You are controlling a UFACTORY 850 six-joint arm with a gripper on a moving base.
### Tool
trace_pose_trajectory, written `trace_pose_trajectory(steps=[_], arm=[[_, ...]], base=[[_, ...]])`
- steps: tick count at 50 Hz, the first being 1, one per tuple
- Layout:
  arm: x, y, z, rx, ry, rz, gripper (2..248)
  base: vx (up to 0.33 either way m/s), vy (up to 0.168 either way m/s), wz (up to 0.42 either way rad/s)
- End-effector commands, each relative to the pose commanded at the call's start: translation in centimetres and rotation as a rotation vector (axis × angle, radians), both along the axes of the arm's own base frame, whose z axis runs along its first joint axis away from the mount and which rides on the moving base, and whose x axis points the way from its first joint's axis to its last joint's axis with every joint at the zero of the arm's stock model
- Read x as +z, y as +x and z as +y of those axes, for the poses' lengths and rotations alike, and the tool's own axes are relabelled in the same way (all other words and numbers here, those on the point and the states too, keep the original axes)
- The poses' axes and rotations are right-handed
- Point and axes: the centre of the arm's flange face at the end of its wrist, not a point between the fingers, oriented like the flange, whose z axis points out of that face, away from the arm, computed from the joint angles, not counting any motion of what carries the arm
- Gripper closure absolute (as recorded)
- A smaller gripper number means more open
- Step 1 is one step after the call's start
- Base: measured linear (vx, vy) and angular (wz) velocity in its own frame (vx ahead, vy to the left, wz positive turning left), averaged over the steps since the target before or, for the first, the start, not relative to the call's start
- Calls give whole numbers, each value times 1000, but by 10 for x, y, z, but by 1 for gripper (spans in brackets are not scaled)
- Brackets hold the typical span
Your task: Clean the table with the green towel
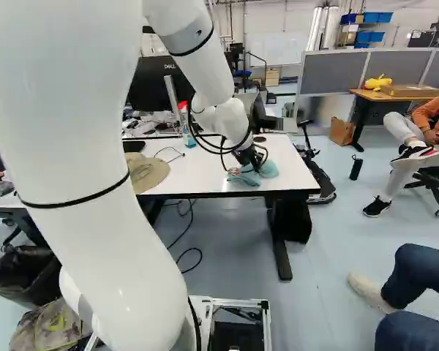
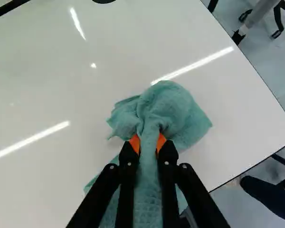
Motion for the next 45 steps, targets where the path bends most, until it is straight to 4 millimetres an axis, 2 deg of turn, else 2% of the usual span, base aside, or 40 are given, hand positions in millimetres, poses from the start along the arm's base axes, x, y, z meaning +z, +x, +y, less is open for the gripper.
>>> trace_pose_trajectory(steps=[12,28,45], arm=[[2,1,0,1,-2,-4,193],[19,-6,5,4,-9,-23,193],[37,-20,19,24,5,8,193]], base=[[0,0,0],[0,0,0],[0,0,0]])
